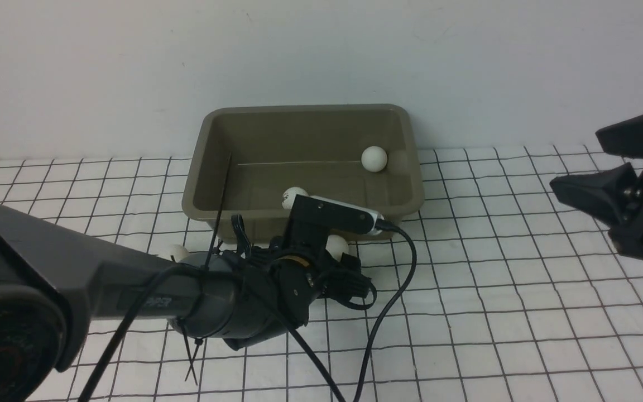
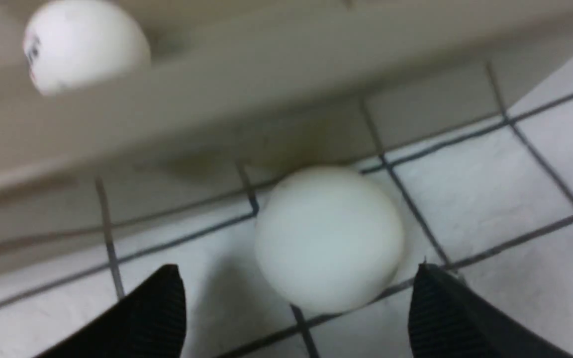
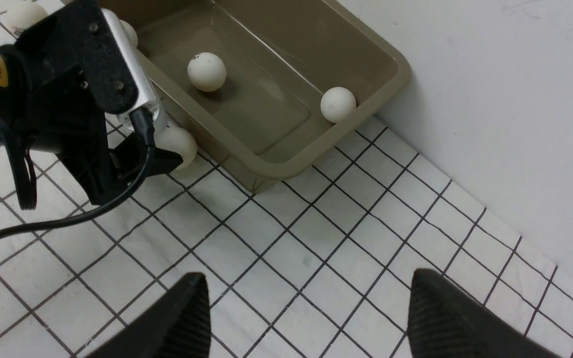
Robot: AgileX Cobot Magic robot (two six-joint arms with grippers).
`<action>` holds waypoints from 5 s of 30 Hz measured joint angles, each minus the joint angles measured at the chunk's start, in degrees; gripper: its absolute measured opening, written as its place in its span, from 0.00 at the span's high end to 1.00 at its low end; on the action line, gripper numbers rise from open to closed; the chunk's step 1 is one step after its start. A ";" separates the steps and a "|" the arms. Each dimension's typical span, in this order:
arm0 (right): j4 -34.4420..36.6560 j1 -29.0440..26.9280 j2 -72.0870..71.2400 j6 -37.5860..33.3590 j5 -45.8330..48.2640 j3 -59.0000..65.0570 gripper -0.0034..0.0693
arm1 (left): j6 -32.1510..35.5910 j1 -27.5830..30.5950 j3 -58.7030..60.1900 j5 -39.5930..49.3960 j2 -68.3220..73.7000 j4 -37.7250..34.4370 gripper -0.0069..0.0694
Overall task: Put the table tennis balls into the box on the white checkered tablecloth.
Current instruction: 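Reach for and grasp a ping pong ball on the table beside the basket, then drop the ball into the bin, then reach for and grasp a ping pong ball on the table beside the basket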
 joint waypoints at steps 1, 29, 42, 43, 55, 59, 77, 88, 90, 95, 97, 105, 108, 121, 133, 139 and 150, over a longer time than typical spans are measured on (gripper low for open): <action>0.00 0.00 0.00 0.00 -0.07 0.00 0.29 | -0.41 0.00 0.00 -0.06 0.26 0.00 0.20; 0.15 0.00 0.00 -0.23 -0.76 0.00 0.29 | -8.74 -2.56 -0.05 3.22 -0.32 12.39 0.50; 0.15 0.00 0.00 -1.31 -1.24 0.00 0.29 | -4.00 -7.38 -0.01 6.67 -13.77 13.63 0.50; 0.15 0.00 0.00 -1.31 -1.24 0.00 0.30 | -3.27 -6.65 -0.01 5.16 -14.15 13.63 0.50; 1.66 0.00 0.00 -1.31 -1.19 0.00 0.32 | -0.27 12.54 0.02 0.22 -12.96 20.79 0.50; 2.39 0.00 0.00 -1.31 -1.19 0.00 0.32 | -0.43 15.17 0.02 3.45 -12.35 29.98 0.48; 4.47 0.00 0.00 -2.80 -1.19 0.00 0.32 | -3.30 15.38 0.06 26.90 -29.98 30.38 0.30; 6.50 0.00 0.00 -3.80 -1.14 0.00 0.32 | -13.35 15.38 0.06 57.75 -43.42 33.74 0.44; 6.94 0.00 0.00 -4.29 -1.01 0.00 0.32 | -18.55 15.38 0.06 64.02 -43.86 36.70 0.45; 7.48 0.00 0.00 -4.54 -0.54 0.00 0.32 | -28.22 14.45 1.44 74.76 -43.80 44.08 0.45; 7.48 0.00 0.00 -4.54 -0.51 0.00 0.32 | -29.73 13.68 3.01 74.83 -43.80 45.41 0.45; 7.48 0.00 0.00 -4.54 -0.29 0.00 0.32 | -30.74 13.25 9.00 62.36 -42.87 47.08 0.45; 7.48 0.00 0.00 -4.54 -0.03 0.00 0.32 | -30.80 13.25 9.50 57.29 -40.45 47.48 0.44; 7.57 0.00 0.00 -4.54 1.23 0.00 0.32 | -31.26 14.17 9.33 42.18 -26.47 50.08 0.27; 8.44 0.00 0.00 -4.54 2.35 0.00 0.32 | -31.66 21.05 9.21 35.61 -23.79 50.08 0.27; 8.75 0.00 0.00 -5.37 2.42 0.00 0.32 | -31.66 21.05 9.21 33.90 -21.08 49.78 0.27; 9.14 0.00 0.00 -6.03 2.42 0.00 0.32 | -31.66 21.05 9.21 28.63 -15.36 49.65 0.26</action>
